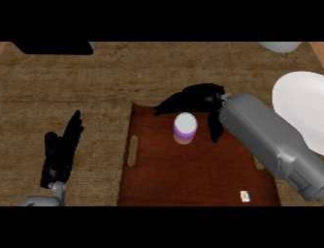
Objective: Pick the can from the tray and place it in the plate
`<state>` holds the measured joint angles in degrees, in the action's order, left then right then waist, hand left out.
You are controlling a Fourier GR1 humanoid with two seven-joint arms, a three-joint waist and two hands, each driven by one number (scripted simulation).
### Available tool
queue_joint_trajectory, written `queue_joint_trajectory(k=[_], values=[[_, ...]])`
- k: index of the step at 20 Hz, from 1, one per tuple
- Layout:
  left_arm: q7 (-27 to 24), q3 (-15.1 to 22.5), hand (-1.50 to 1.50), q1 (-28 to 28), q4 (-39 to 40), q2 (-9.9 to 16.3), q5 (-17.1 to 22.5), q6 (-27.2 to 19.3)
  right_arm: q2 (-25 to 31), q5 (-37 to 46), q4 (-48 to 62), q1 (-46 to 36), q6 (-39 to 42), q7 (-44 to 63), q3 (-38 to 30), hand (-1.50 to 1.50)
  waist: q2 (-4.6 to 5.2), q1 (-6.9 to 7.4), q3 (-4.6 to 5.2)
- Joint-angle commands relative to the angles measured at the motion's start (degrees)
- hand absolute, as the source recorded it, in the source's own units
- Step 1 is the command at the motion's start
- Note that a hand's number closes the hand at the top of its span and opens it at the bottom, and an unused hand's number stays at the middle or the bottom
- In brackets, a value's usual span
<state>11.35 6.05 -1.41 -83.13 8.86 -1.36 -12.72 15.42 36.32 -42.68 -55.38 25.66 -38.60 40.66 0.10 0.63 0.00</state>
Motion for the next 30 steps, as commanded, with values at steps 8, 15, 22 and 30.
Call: queue_joint_trajectory(k=[8, 15, 22, 30], values=[[2.1, -1.6, 0.00, -0.3, -2.1, 0.3, 0.4, 2.2, -2.6, 6.4, 8.2, -0.1, -0.2, -7.5, -2.9, -1.50, 0.09, 0.33, -0.02], [0.1, -2.6, 0.00, -1.3, 0.1, -0.3, -0.3, 2.5, -6.0, 10.1, 13.4, -2.2, -0.9, -7.6, -4.3, 1.50, 0.22, 0.51, -0.01], [4.4, -1.9, 0.00, -0.7, -4.4, -0.5, -1.4, 2.2, -9.6, 13.9, 13.0, 2.3, -11.7, -10.3, -5.1, 1.50, 0.11, 0.34, -0.04], [2.3, -3.5, 0.00, 2.2, -3.3, 0.6, -1.3, 3.1, -2.8, 10.5, 10.3, 6.2, -19.0, -1.4, -15.9, 1.50, -0.47, -1.71, -0.03]])
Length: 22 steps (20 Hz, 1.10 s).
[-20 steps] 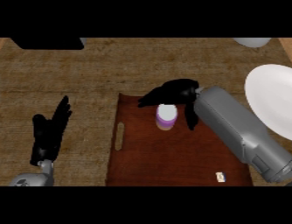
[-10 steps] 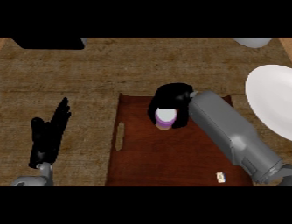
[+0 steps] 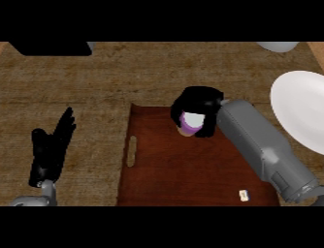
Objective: Pick the can from the tray and place it in the plate
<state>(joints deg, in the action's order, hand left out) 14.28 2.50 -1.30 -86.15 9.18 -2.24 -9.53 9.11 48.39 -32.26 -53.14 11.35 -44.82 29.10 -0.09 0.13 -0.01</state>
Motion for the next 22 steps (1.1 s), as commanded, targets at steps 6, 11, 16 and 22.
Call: queue_joint_trajectory(k=[6, 11, 16, 22], values=[[-1.1, -2.6, 0.00, 3.0, -0.1, 0.6, 0.9, -0.9, 14.9, -7.2, -1.3, 10.4, -13.7, 16.4, -15.9, 1.50, -1.40, -5.08, 0.10], [-1.3, -2.1, 0.00, 4.8, -1.2, 0.4, 0.2, -1.2, 18.7, -11.8, -16.0, 20.6, -15.6, 16.5, -19.4, 1.50, -1.68, -4.97, 0.16], [-0.2, -2.9, 0.00, 3.2, -1.3, 0.7, 1.2, -0.7, 22.5, -17.0, -27.6, 23.5, -19.6, 22.5, -27.6, 1.50, -1.43, -4.87, 0.14], [0.2, -1.4, 0.00, 1.0, -0.7, 0.0, 0.8, 0.7, 27.3, -20.4, -42.1, 31.5, -15.2, 35.5, -33.7, 1.50, -0.34, -1.76, 0.08]])
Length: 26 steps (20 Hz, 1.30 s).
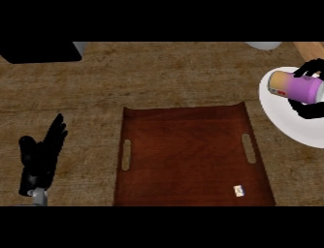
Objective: Pick the can from the tray and place it in the plate
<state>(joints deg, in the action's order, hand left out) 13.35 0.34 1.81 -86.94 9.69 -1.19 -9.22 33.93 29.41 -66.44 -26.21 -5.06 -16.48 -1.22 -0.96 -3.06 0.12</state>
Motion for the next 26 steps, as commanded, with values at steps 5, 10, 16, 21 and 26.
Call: queue_joint_trajectory(k=[5, 10, 16, 21, 26], values=[[-1.6, -0.7, 0.00, -5.0, 4.9, -0.1, -0.5, 2.3, 3.8, -2.3, -7.3, 6.3, 3.4, 7.5, -8.5, 1.50, 0.93, 2.79, -0.10], [-1.4, 0.3, 0.00, -4.0, 4.0, -2.1, -2.0, 0.9, 1.5, 2.8, 6.8, 0.4, -0.2, 2.5, -7.9, 1.50, 1.06, 3.45, -0.12], [0.0, 0.7, 0.00, -5.4, 3.4, -2.5, -2.4, 1.3, 5.5, 5.6, 27.9, -8.3, -0.8, -6.0, -9.8, 1.50, 1.42, 4.44, -0.19], [0.9, -0.2, 0.00, -6.6, 3.6, -1.2, -1.9, 2.3, 5.2, 8.3, 35.7, -9.2, 4.5, -7.1, -6.5, 1.50, 1.61, 4.81, -0.23], [-2.4, 2.1, 0.00, -4.0, 4.1, -3.5, -3.4, 1.5, 5.2, 12.5, 45.0, -13.7, 8.3, -6.1, -3.6, 1.50, 1.89, 5.82, -0.25]])
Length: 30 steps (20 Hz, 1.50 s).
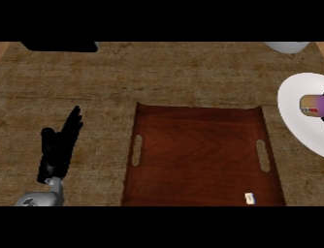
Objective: Pick the can from the tray and place it in the plate
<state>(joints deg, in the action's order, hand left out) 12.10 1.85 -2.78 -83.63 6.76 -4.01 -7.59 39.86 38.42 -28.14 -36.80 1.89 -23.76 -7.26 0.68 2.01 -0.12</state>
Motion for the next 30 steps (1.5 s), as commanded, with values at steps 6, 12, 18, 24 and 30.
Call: queue_joint_trajectory(k=[6, 12, 18, 24, 30], values=[[1.7, 0.6, 0.00, 0.0, -1.2, -1.1, -0.3, -0.4, 2.3, 3.2, 14.1, -4.5, 5.8, -13.0, 1.3, -1.50, 0.25, 0.65, -0.12], [0.8, 0.3, 0.00, 1.2, -0.8, -1.0, -0.8, -1.0, 3.0, -10.7, 13.7, -6.9, 16.6, -23.3, -10.6, -1.50, -0.24, -0.55, -0.12], [0.5, 0.3, 0.00, 0.4, -0.6, -1.0, -0.6, -0.6, 8.1, -18.6, 19.6, -6.6, 29.3, -23.2, -18.1, -1.50, 0.06, -0.61, -0.12], [0.6, -1.4, 0.00, -0.5, 0.2, 1.0, -0.1, 0.7, 10.8, -18.8, 19.6, -2.7, 34.7, -25.4, -17.5, -1.50, 0.27, -0.20, -0.20], [1.8, -1.7, 0.00, -0.2, -1.4, 1.7, 0.7, 1.8, 7.7, -19.8, 17.6, -1.4, 35.4, -28.1, -17.3, -1.50, 0.15, 0.03, -0.24]])
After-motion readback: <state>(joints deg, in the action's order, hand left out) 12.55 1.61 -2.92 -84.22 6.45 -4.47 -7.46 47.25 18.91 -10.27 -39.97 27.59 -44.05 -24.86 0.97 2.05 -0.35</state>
